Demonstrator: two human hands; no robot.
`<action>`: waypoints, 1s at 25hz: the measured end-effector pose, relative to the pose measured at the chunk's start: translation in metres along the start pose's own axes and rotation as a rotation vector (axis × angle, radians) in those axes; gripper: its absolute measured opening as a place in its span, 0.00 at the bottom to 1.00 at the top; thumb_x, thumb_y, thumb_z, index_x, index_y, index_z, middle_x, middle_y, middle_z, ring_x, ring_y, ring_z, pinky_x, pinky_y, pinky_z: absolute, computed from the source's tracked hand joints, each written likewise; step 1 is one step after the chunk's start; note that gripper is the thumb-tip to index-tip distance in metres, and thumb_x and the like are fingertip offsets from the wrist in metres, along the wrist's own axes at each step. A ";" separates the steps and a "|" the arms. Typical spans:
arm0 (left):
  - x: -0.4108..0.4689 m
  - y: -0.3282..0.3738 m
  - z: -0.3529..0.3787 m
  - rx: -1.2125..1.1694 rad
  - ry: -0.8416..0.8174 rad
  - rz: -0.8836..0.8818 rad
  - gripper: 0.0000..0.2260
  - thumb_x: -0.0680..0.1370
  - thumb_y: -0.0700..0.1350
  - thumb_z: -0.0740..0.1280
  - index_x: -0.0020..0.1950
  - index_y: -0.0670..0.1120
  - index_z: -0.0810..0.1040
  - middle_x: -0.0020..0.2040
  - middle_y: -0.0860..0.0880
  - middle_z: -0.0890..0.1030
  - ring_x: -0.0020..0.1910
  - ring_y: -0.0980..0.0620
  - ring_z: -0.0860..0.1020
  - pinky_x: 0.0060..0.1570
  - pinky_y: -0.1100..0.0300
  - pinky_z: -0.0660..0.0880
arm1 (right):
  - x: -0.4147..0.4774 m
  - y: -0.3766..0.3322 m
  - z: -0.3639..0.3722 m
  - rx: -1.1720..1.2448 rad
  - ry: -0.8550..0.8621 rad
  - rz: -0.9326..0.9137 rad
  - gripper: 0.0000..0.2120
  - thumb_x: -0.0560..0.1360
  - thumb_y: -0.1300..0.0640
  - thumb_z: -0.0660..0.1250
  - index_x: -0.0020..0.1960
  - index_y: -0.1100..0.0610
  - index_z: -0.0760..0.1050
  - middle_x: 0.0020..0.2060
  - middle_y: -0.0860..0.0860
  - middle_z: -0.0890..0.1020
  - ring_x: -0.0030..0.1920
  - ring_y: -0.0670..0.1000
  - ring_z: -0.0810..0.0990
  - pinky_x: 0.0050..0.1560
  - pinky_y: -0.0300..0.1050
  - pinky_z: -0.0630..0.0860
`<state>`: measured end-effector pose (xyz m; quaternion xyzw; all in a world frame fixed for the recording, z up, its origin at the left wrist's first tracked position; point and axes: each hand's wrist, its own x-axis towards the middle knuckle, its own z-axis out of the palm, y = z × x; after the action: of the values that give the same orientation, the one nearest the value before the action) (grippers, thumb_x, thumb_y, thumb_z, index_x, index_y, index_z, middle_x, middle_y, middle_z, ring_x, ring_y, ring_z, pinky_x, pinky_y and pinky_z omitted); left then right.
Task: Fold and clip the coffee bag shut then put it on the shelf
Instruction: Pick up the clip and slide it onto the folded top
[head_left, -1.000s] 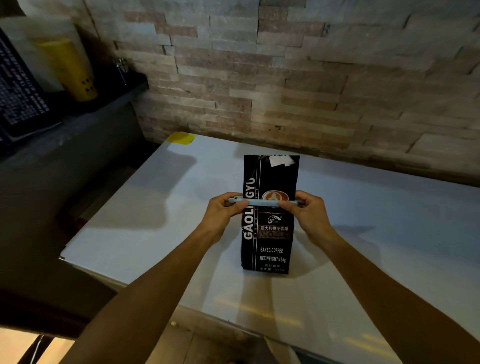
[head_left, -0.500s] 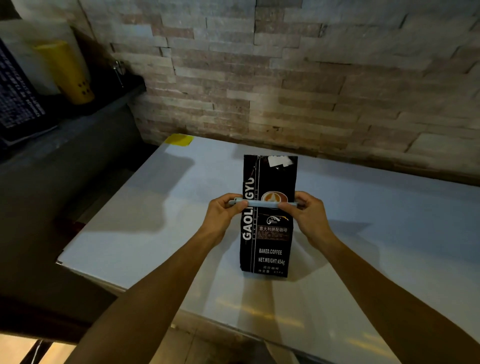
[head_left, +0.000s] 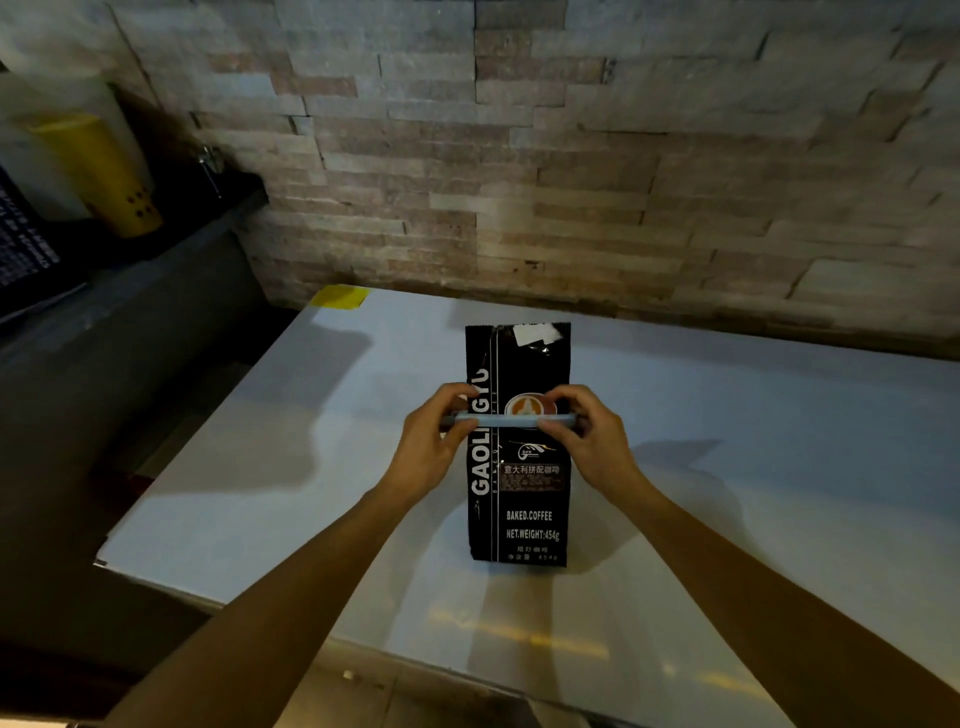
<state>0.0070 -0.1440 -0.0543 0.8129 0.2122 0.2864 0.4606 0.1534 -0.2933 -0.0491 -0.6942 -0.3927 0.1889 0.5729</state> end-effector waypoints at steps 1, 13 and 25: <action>0.000 0.000 -0.002 0.031 -0.027 0.009 0.16 0.75 0.37 0.65 0.60 0.51 0.72 0.46 0.47 0.77 0.43 0.56 0.76 0.45 0.74 0.72 | 0.000 0.001 -0.002 -0.022 -0.042 0.001 0.15 0.71 0.65 0.68 0.55 0.52 0.72 0.50 0.46 0.77 0.51 0.47 0.77 0.52 0.36 0.78; 0.018 0.005 -0.017 0.345 -0.321 -0.023 0.18 0.76 0.40 0.65 0.66 0.44 0.71 0.48 0.44 0.70 0.46 0.50 0.71 0.45 0.76 0.67 | 0.003 -0.007 -0.010 -0.438 -0.117 0.009 0.22 0.72 0.62 0.68 0.65 0.58 0.71 0.49 0.52 0.71 0.50 0.49 0.71 0.56 0.43 0.72; -0.005 0.004 0.002 -0.129 -0.227 -0.287 0.07 0.78 0.44 0.62 0.54 0.44 0.75 0.47 0.45 0.79 0.47 0.50 0.78 0.47 0.66 0.74 | -0.005 0.012 -0.015 -0.028 -0.073 0.265 0.07 0.72 0.60 0.69 0.49 0.55 0.73 0.50 0.55 0.78 0.54 0.57 0.77 0.56 0.50 0.76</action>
<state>0.0054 -0.1502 -0.0527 0.7701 0.2538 0.1372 0.5689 0.1651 -0.3071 -0.0569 -0.7404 -0.3209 0.2828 0.5186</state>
